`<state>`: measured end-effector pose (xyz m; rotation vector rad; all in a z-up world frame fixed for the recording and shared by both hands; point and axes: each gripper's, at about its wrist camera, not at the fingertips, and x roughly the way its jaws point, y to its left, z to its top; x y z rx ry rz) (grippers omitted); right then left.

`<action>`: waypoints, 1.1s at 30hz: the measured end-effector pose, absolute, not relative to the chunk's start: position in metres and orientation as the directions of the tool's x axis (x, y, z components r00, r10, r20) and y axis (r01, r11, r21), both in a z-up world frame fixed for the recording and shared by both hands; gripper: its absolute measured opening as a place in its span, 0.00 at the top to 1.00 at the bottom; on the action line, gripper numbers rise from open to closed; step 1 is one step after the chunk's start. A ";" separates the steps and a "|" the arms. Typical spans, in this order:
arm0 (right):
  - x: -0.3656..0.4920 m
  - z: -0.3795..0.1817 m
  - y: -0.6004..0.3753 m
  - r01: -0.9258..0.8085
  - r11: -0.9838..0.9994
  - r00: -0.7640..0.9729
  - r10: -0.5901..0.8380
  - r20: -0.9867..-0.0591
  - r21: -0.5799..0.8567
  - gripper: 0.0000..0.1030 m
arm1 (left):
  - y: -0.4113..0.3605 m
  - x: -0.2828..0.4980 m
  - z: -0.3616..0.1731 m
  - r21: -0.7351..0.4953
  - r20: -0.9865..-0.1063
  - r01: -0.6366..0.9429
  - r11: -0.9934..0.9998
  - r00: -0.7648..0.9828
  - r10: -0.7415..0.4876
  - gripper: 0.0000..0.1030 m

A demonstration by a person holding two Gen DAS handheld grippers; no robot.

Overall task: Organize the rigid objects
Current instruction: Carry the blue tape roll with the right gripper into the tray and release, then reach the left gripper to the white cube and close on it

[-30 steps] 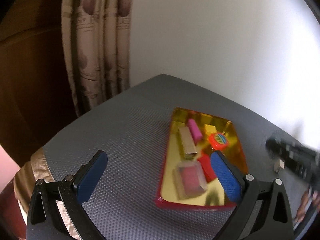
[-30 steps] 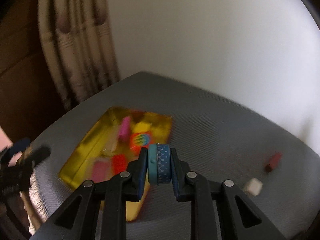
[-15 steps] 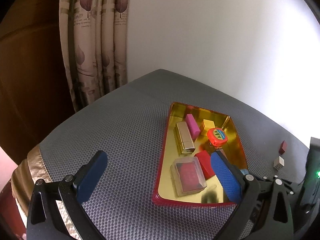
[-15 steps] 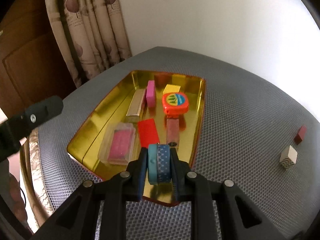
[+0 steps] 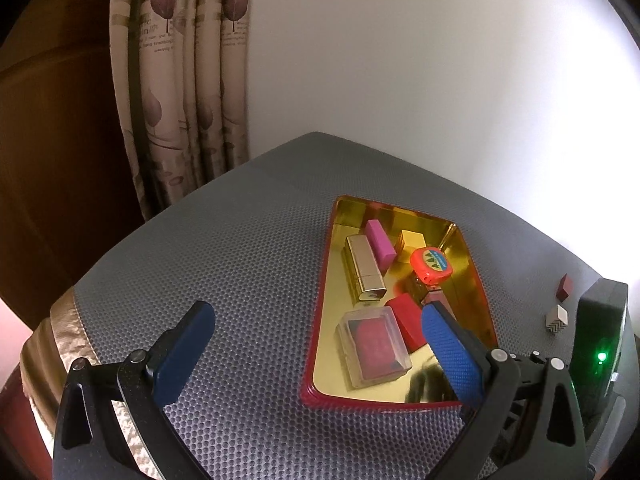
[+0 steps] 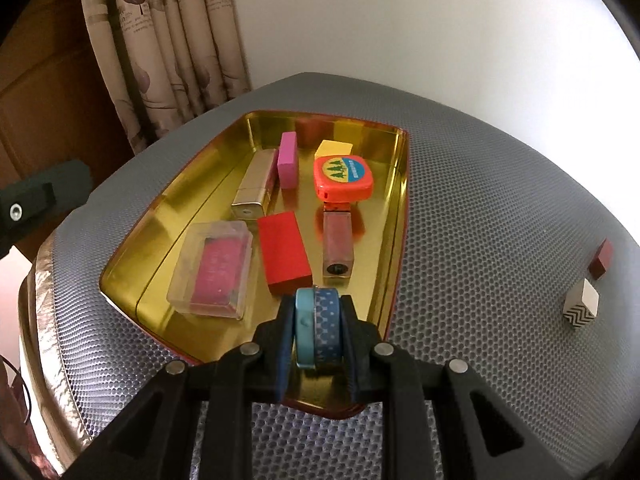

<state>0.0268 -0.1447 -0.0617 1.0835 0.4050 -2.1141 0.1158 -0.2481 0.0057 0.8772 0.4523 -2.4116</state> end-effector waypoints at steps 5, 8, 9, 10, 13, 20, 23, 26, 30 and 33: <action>0.026 -0.062 -0.143 0.715 -0.698 -0.393 -0.451 -0.802 0.043 0.79 | -0.249 0.116 0.005 -0.127 -0.672 0.580 -0.805 -0.647 -0.360 0.01; 0.025 -0.061 -0.142 0.715 -0.698 -0.391 -0.455 -0.800 0.047 0.79 | -0.250 0.117 0.006 -0.130 -0.671 0.582 -0.803 -0.648 -0.360 0.01; 0.025 -0.062 -0.142 0.712 -0.700 -0.391 -0.456 -0.800 0.051 0.79 | -0.250 0.117 0.006 -0.130 -0.672 0.582 -0.803 -0.647 -0.360 0.01; 0.025 -0.061 -0.142 0.712 -0.700 -0.392 -0.455 -0.800 0.050 0.79 | -0.251 0.117 0.005 -0.129 -0.673 0.581 -0.804 -0.647 -0.360 0.01; 0.026 -0.057 -0.140 0.722 -0.684 -0.360 -0.498 -0.789 0.103 0.68 | -0.250 0.116 0.005 -0.126 -0.672 0.580 -0.805 -0.647 -0.361 0.01; 0.023 -0.006 -0.072 0.658 -0.740 -0.487 -0.557 -0.673 0.136 0.52 | -0.252 0.117 0.005 -0.123 -0.666 0.575 -0.809 -0.652 -0.362 0.01; -0.005 -0.006 -0.019 0.514 -0.858 -0.621 -0.383 -0.683 0.014 0.44 | -0.239 0.111 0.001 -0.111 -0.674 0.537 -0.836 -0.659 -0.334 0.01; -0.040 -0.024 0.037 0.367 -0.930 -0.642 -0.260 -0.721 0.009 0.45 | -0.210 0.106 0.000 -0.073 -0.661 0.467 -0.881 -0.684 -0.307 0.01; -0.048 -0.033 0.106 0.196 -0.980 -0.676 -0.166 -0.718 0.042 0.45 | -0.163 0.092 0.002 -0.048 -0.659 0.351 -0.935 -0.714 -0.234 0.01; -0.038 -0.036 0.140 0.123 -0.987 -0.682 -0.157 -0.714 0.099 0.44 | -0.117 0.064 0.004 -0.053 -0.671 0.210 -0.976 -0.732 -0.121 0.01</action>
